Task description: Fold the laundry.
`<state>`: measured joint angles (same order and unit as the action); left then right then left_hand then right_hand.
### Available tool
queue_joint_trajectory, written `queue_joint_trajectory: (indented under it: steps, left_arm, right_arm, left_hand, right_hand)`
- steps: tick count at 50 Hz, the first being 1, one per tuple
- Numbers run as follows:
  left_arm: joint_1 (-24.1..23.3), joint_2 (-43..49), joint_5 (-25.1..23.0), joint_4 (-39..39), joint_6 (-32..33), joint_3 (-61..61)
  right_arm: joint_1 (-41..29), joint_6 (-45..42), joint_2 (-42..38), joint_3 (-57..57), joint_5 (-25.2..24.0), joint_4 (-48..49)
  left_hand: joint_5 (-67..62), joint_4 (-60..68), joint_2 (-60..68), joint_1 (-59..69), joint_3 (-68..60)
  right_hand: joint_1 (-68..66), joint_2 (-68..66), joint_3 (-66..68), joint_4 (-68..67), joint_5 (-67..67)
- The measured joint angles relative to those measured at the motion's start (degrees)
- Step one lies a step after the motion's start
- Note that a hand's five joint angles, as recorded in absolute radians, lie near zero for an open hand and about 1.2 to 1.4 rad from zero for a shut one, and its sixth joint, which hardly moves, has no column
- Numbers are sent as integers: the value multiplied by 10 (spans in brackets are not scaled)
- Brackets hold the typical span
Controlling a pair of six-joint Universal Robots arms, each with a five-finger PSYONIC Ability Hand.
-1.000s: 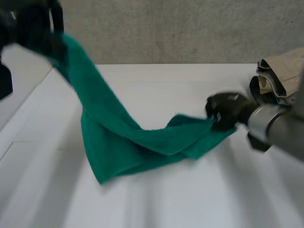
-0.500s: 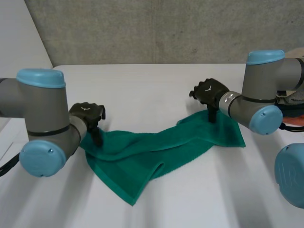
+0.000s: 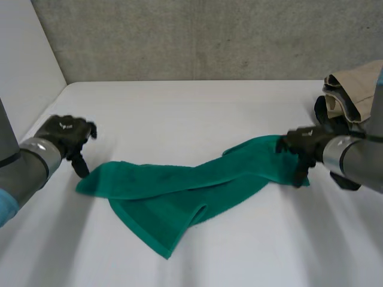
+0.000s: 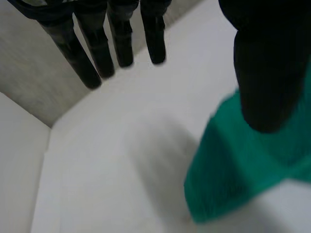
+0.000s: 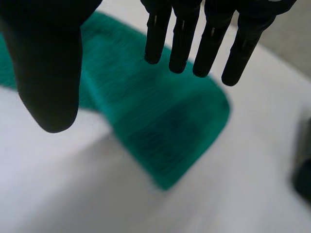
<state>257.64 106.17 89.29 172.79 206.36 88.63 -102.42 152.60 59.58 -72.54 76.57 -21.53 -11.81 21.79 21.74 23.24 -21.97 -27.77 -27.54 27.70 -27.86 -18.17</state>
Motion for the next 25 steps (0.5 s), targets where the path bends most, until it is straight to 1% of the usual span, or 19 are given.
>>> queue_joint_trajectory:
  steps: [1,2,5,6,8,12,14,18,25]
  left_arm:
    - [9,8,-9,3,15,5]
    - [15,14,-16,5,26,8]
    - [37,43,-46,8,68,16]
    - [42,53,-56,6,79,16]
    - [49,72,-72,1,96,14]
    - [51,97,-89,-7,108,3]
    - [50,109,-91,-6,109,-6]
    - [42,130,-83,2,108,-25]
    - [18,176,-50,28,112,-66]
  right_arm:
    - [1,2,-3,-2,-3,1]
    - [4,10,-14,-9,-14,6]
    - [7,25,-43,-16,-37,28]
    - [7,27,-48,-16,-40,33]
    - [7,34,-70,-12,-50,62]
    - [3,38,-93,-3,-55,105]
    - [0,38,-102,3,-55,126]
    - [-6,35,-113,12,-54,154]
    - [-19,17,-141,42,-50,192]
  left_hand:
    - [0,0,0,0,0]
    - [-50,49,48,46,-46]
    - [-59,58,58,51,-56]
    - [-89,90,87,75,-86]
    - [-86,86,84,70,-82]
    - [-36,38,43,27,-42]
    - [-1,3,9,-5,-8]
    - [24,-19,-15,-25,18]
    - [30,-24,-20,-27,21]
  right_hand:
    - [-6,-7,6,-7,-6]
    - [-10,-12,10,-11,-10]
    - [-13,-15,14,-15,-16]
    - [-13,-15,14,-15,-16]
    - [-13,-15,14,-15,-15]
    - [-11,-14,13,-14,-10]
    - [-11,-14,12,-14,-5]
    - [-11,-14,12,-14,-3]
    - [-13,-20,21,-21,-20]
